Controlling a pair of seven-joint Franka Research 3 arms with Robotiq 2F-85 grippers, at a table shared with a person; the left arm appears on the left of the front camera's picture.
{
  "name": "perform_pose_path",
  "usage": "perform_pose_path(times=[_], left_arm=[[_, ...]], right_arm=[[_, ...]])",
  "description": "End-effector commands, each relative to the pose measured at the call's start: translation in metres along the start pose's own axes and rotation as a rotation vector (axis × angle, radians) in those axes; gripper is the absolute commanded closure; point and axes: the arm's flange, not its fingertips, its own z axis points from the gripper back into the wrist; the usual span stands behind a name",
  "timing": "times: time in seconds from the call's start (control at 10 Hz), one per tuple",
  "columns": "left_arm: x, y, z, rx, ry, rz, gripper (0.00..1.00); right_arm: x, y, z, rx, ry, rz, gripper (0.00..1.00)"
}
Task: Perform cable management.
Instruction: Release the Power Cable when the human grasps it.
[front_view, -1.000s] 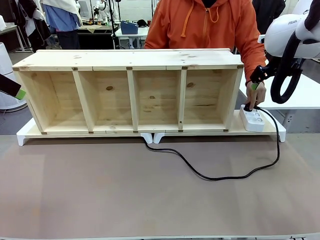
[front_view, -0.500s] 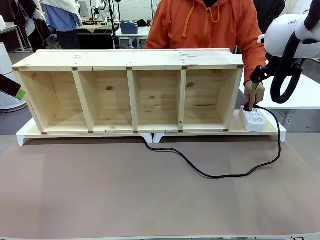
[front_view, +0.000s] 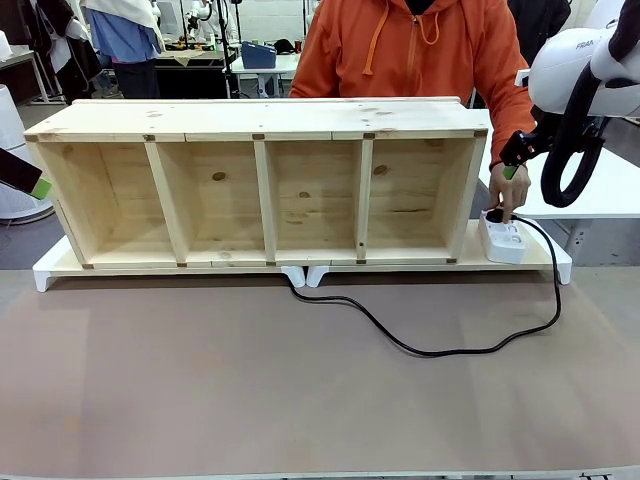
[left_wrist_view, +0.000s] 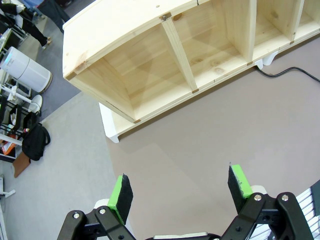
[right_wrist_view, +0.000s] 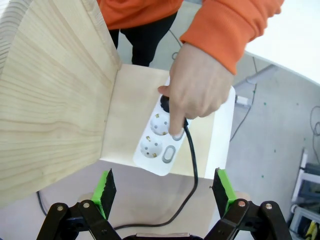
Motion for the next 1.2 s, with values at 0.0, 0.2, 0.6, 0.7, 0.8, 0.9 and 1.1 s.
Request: perform_pose_path(times=[0.0, 0.2, 0.6, 0.7, 0.8, 0.9, 1.1], left_arm=[[0.0012, -0.0001, -0.0010, 0.002, -0.003, 0.004, 0.00], [0.0012, -0.0001, -0.0010, 0.002, -0.003, 0.004, 0.00], [0.0012, -0.0001, -0.0010, 0.002, -0.003, 0.004, 0.00], [0.0012, -0.0001, -0.0010, 0.002, -0.003, 0.004, 0.00], [0.0012, -0.0001, -0.0010, 0.002, -0.003, 0.004, 0.00], [0.0012, -0.0001, -0.0010, 0.002, -0.003, 0.004, 0.00], [0.0012, -0.0001, -0.0010, 0.002, -0.003, 0.004, 0.00]], right_arm=[[-0.0005, -0.0013, -0.0005, 0.008, 0.000, -0.010, 0.00], [-0.0005, -0.0013, -0.0005, 0.008, 0.000, -0.010, 0.00], [-0.0005, -0.0013, -0.0005, 0.008, 0.000, -0.010, 0.00], [-0.0005, -0.0013, -0.0005, 0.008, 0.000, -0.010, 0.00], [-0.0005, -0.0013, -0.0005, 0.008, 0.000, -0.010, 0.00], [-0.0005, -0.0013, -0.0005, 0.008, 0.000, -0.010, 0.00], [-0.0005, -0.0013, -0.0005, 0.008, 0.000, -0.010, 0.00]])
